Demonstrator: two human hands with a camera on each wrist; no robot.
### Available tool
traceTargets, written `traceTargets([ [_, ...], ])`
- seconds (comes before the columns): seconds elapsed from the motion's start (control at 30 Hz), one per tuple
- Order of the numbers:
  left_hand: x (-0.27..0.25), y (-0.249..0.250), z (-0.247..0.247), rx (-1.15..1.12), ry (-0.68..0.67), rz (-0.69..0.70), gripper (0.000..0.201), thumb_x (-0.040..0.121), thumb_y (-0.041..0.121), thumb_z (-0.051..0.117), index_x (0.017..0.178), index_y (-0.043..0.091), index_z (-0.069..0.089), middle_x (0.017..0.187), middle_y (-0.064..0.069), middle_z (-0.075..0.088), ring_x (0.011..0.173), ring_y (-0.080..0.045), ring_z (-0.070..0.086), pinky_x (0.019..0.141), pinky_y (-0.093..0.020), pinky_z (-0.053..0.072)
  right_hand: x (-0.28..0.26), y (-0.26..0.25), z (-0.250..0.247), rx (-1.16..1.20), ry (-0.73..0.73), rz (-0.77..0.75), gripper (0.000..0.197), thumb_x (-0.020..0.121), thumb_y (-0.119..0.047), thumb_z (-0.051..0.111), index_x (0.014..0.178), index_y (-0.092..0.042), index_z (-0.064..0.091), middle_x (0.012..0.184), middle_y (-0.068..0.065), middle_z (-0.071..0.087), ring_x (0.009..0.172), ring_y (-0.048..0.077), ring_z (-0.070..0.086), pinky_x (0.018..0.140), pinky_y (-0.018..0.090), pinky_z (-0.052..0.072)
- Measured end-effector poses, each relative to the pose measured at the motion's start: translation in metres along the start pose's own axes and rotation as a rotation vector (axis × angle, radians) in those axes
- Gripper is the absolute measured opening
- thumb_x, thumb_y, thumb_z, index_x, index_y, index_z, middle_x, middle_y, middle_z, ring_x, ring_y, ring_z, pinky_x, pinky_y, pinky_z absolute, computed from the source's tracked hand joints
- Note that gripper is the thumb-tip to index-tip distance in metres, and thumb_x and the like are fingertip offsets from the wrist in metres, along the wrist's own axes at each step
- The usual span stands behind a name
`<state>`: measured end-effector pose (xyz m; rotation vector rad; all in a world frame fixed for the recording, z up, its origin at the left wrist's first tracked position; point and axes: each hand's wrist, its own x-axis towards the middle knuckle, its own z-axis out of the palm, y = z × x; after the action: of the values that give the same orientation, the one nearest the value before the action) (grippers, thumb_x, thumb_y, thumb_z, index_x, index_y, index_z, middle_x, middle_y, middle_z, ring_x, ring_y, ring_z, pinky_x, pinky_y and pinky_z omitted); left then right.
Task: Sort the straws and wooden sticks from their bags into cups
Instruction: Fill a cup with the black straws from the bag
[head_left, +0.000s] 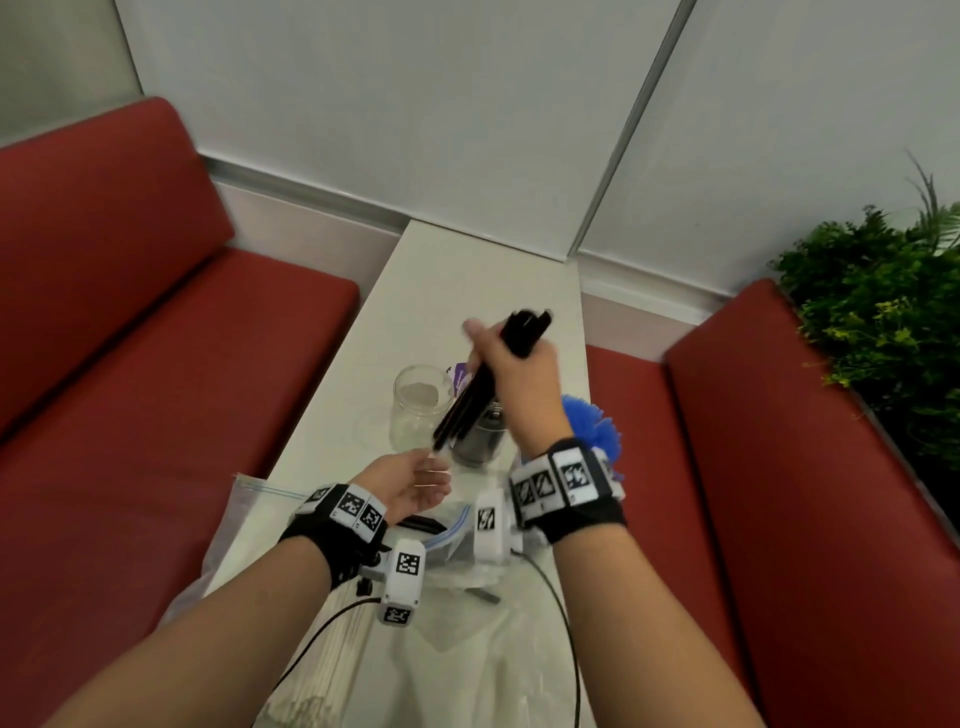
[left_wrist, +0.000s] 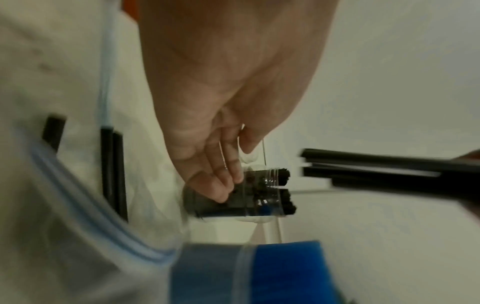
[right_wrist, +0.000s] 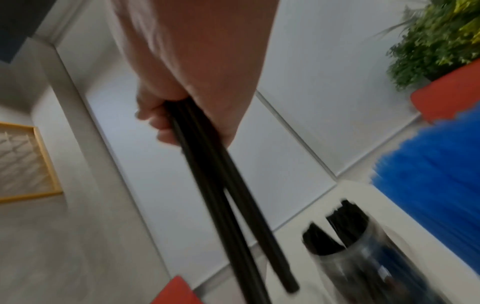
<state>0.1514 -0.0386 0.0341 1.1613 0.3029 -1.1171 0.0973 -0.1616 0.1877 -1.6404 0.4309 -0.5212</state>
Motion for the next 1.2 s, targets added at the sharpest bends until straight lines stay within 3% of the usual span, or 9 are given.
traceTargets([
  [0.1, 0.014, -0.001, -0.007, 0.424, 0.149, 0.157, 0.024, 0.098, 0.012, 0.052, 0.081, -0.001, 0.064, 0.075, -0.018, 0.061, 0.061, -0.027, 0.058, 0.06, -0.032, 0.051, 0.045, -0.024, -0.018, 0.103, 0.276, -0.127, 0.028, 0.089, -0.032, 0.079, 0.067, -0.027, 0.062, 0.063, -0.002, 0.066, 0.063, 0.013, 0.06, 0.069, 0.029, 0.052],
  [0.17, 0.023, -0.004, -0.015, 0.846, 0.183, 0.266, 0.018, 0.092, 0.009, 0.058, 0.083, -0.001, 0.069, 0.08, -0.017, 0.067, 0.069, -0.027, 0.061, 0.068, -0.033, 0.051, 0.069, -0.029, -0.025, 0.178, 0.356, -0.165, 0.026, 0.089, -0.029, 0.081, 0.077, -0.019, 0.059, 0.062, -0.002, 0.065, 0.064, 0.015, 0.061, 0.071, 0.03, 0.053],
  [0.3, 0.035, -0.018, -0.021, 1.538, 0.042, 0.351, 0.024, 0.092, 0.01, 0.054, 0.104, 0.01, 0.075, 0.112, -0.005, 0.07, 0.105, -0.022, 0.063, 0.088, -0.023, 0.046, 0.098, -0.005, -0.024, 0.152, 0.39, -0.114, 0.029, 0.087, -0.027, 0.083, 0.08, -0.017, 0.057, 0.065, -0.002, 0.062, 0.067, 0.015, 0.06, 0.077, 0.033, 0.052],
  [0.4, 0.042, -0.026, -0.019, 1.761, -0.102, 0.298, 0.026, 0.094, 0.013, 0.054, 0.11, 0.014, 0.073, 0.118, -0.007, 0.068, 0.108, -0.025, 0.062, 0.093, -0.026, 0.047, 0.104, 0.027, -0.019, 0.075, 0.385, -0.028, 0.03, 0.088, -0.029, 0.082, 0.078, -0.018, 0.056, 0.066, 0.0, 0.062, 0.068, 0.016, 0.058, 0.079, 0.035, 0.05],
  [0.53, 0.048, -0.035, -0.021, 1.868, -0.179, 0.217, 0.028, 0.097, 0.023, 0.05, 0.114, 0.01, 0.069, 0.117, -0.012, 0.067, 0.107, -0.03, 0.063, 0.095, -0.036, 0.049, 0.106, 0.06, -0.016, 0.046, 0.394, 0.037, 0.03, 0.089, -0.027, 0.08, 0.079, -0.012, 0.056, 0.067, 0.003, 0.062, 0.065, 0.015, 0.056, 0.076, 0.031, 0.047],
  [0.8, 0.047, -0.044, -0.023, 1.913, -0.202, 0.196, 0.033, 0.099, 0.024, 0.043, 0.111, 0.0, 0.063, 0.118, -0.017, 0.064, 0.109, -0.032, 0.061, 0.097, -0.037, 0.047, 0.128, 0.047, -0.013, 0.009, 0.308, -0.061, 0.03, 0.087, -0.031, 0.081, 0.076, -0.016, 0.058, 0.063, -0.001, 0.062, 0.061, 0.014, 0.058, 0.067, 0.026, 0.049],
  [0.93, 0.05, -0.048, -0.017, 1.957, -0.207, 0.132, 0.038, 0.101, 0.027, 0.041, 0.117, -0.001, 0.061, 0.121, -0.019, 0.064, 0.113, -0.033, 0.06, 0.099, -0.036, 0.045, 0.128, 0.066, -0.01, -0.028, 0.314, 0.017, 0.031, 0.088, -0.026, 0.082, 0.075, -0.017, 0.056, 0.066, 0.003, 0.062, 0.061, 0.015, 0.058, 0.068, 0.03, 0.05],
  [1.1, 0.056, -0.052, -0.03, 1.909, -0.237, 0.244, 0.035, 0.099, 0.03, 0.048, 0.121, 0.005, 0.058, 0.12, -0.015, 0.062, 0.109, -0.031, 0.06, 0.094, -0.035, 0.046, 0.126, 0.08, -0.008, -0.056, 0.267, 0.126, 0.031, 0.089, -0.024, 0.08, 0.074, -0.015, 0.055, 0.067, 0.008, 0.061, 0.066, 0.023, 0.058, 0.072, 0.037, 0.05],
  [1.2, 0.061, -0.057, -0.034, 1.944, -0.253, 0.236, 0.034, 0.097, 0.026, 0.051, 0.122, 0.006, 0.059, 0.122, -0.013, 0.061, 0.113, -0.03, 0.058, 0.098, -0.037, 0.045, 0.135, 0.075, -0.014, -0.035, 0.318, 0.091, 0.032, 0.087, -0.032, 0.081, 0.076, -0.017, 0.055, 0.062, 0.002, 0.061, 0.06, 0.015, 0.058, 0.067, 0.03, 0.051],
])
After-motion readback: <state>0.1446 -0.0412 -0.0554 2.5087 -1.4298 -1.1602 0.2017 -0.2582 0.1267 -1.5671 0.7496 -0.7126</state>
